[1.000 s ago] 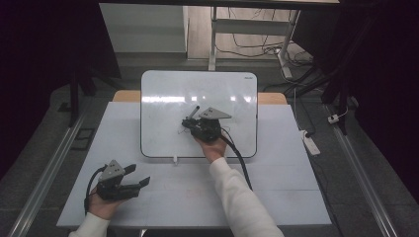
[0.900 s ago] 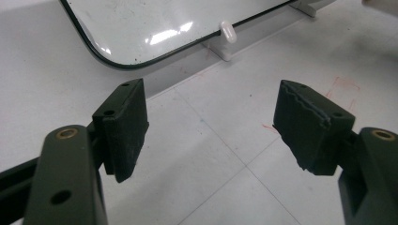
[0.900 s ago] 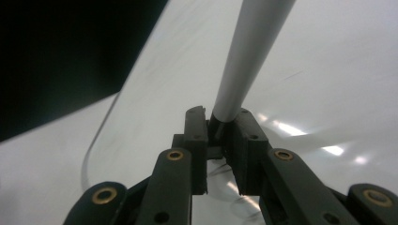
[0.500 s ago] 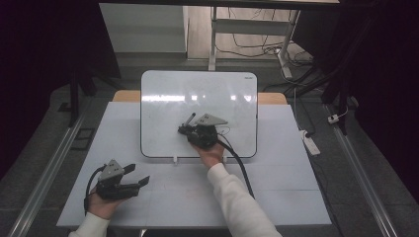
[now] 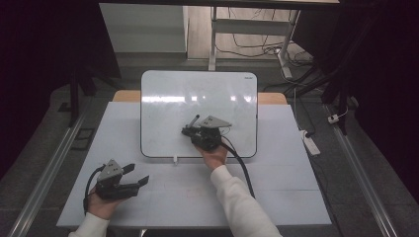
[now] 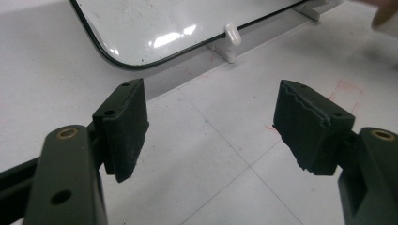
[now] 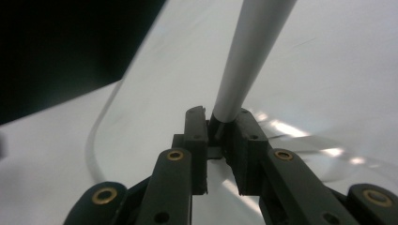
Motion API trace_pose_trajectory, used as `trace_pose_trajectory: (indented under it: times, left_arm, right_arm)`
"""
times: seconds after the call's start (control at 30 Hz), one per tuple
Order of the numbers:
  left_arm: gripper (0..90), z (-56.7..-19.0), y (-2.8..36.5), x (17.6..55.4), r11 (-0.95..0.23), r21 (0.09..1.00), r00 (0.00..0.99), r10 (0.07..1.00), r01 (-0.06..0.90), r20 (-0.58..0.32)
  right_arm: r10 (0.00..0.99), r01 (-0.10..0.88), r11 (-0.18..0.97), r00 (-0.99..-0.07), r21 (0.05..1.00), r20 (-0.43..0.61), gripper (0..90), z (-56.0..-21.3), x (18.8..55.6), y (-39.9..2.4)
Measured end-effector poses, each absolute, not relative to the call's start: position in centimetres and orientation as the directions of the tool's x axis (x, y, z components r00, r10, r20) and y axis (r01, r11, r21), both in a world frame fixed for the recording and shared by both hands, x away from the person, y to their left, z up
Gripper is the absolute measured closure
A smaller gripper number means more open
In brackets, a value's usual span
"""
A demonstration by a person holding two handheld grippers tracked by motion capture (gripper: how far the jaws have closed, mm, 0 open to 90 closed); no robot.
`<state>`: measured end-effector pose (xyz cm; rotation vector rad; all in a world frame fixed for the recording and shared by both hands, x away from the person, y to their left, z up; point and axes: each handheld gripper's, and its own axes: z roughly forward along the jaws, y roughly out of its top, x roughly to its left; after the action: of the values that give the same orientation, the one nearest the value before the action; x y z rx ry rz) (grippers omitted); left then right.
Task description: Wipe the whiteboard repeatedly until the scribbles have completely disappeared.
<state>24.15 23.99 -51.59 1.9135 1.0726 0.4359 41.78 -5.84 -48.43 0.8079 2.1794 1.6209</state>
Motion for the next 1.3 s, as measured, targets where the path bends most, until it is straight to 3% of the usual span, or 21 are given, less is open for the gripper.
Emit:
trace_pose_trajectory:
  times: [0.13, 0.3, 0.47, 0.67, 0.83, 1.03, 1.2, 1.3]
  left_arm:
    - [27.3, -51.6, 24.0, 24.3, -0.242, 0.824, 0.565, 0.818, 0.512, -0.110]
    - [27.3, -51.6, 24.0, 24.3, -0.246, 0.823, 0.566, 0.817, 0.513, -0.109]
    - [27.3, -51.6, 24.0, 24.2, -0.242, 0.826, 0.565, 0.818, 0.509, -0.109]
    - [27.3, -51.6, 24.1, 24.3, -0.240, 0.824, 0.562, 0.819, 0.512, -0.111]
    - [27.3, -51.5, 24.1, 24.2, -0.237, 0.828, 0.561, 0.821, 0.508, -0.109]
    - [27.3, -51.5, 24.4, 24.3, -0.225, 0.830, 0.552, 0.826, 0.511, -0.116]
    - [27.3, -51.5, 24.4, 24.2, -0.227, 0.830, 0.556, 0.823, 0.509, -0.115]
    - [27.3, -51.5, 24.3, 24.4, -0.230, 0.828, 0.556, 0.823, 0.511, -0.115]
  right_arm:
    - [0.643, 0.255, 0.144, -0.758, 0.956, 0.105, 77.7, -47.6, 42.6, -6.8]
    - [0.571, 0.244, 0.232, -0.818, 0.942, 0.071, 77.7, -48.8, 41.5, -5.2]
    - [0.652, 0.270, 0.104, -0.745, 0.957, 0.140, 77.7, -47.4, 43.0, -7.5]
    - [0.599, 0.265, 0.194, -0.794, 0.945, 0.099, 77.7, -48.4, 41.8, -6.8]
    - [0.683, 0.273, 0.084, -0.716, 0.958, 0.145, 77.7, -47.3, 42.8, -9.1]
    - [0.603, 0.260, 0.191, -0.792, 0.947, 0.096, 77.7, -49.1, 41.0, -6.2]
    - [0.673, 0.266, 0.095, -0.727, 0.959, 0.135, 77.7, -47.8, 42.4, -8.7]
    - [0.653, 0.279, 0.102, -0.743, 0.955, 0.147, 77.7, -48.4, 41.9, -7.8]
